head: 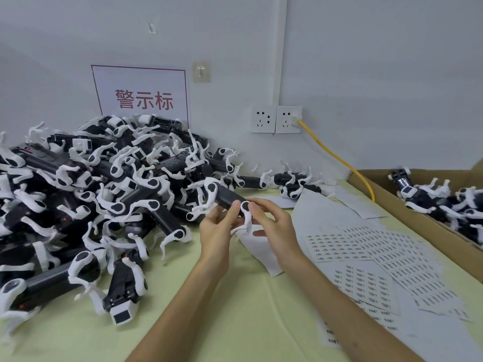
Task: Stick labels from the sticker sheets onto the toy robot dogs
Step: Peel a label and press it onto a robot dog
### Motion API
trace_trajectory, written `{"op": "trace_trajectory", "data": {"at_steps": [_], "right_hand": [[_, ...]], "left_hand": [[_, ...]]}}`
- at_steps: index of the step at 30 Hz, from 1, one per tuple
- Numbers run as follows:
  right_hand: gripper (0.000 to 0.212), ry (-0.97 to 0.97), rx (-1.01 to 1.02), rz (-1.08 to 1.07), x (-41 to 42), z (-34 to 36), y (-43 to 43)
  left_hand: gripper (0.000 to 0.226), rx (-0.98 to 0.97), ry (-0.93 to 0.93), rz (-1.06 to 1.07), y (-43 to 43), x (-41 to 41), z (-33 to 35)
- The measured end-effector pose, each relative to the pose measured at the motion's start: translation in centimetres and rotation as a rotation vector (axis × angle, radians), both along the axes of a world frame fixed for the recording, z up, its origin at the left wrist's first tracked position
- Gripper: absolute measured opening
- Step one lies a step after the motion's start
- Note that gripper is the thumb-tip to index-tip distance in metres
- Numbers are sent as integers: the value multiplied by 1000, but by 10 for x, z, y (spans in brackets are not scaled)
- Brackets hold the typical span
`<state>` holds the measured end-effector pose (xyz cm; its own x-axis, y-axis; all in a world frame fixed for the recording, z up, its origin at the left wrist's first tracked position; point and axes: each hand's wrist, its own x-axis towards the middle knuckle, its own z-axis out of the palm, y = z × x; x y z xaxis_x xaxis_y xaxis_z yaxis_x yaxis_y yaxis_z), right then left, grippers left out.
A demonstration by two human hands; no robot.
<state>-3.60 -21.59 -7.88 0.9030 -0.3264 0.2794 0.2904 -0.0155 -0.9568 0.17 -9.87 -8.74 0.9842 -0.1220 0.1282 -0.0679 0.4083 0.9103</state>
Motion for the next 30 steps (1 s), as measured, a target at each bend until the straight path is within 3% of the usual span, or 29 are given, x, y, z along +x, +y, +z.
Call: {"op": "trace_trajectory", "data": {"at_steps": [10, 18, 23, 26, 30], "right_hand": [[27, -10, -135, 75, 1, -4, 2], [30, -12, -133, 69, 2, -2, 2], [27, 28, -121, 111, 2, -2, 0], [33, 8, -133, 115, 2, -1, -2], [33, -11, -134, 124, 4, -1, -4]], "left_hand": [[11, 97, -64, 67, 0, 3, -4], [40, 20, 11, 72, -1, 1, -1], [38, -14, 36, -18, 2, 2, 2], [51, -15, 59, -32, 1, 0, 4], [43, 20, 41, -29, 3, 1, 3]]}}
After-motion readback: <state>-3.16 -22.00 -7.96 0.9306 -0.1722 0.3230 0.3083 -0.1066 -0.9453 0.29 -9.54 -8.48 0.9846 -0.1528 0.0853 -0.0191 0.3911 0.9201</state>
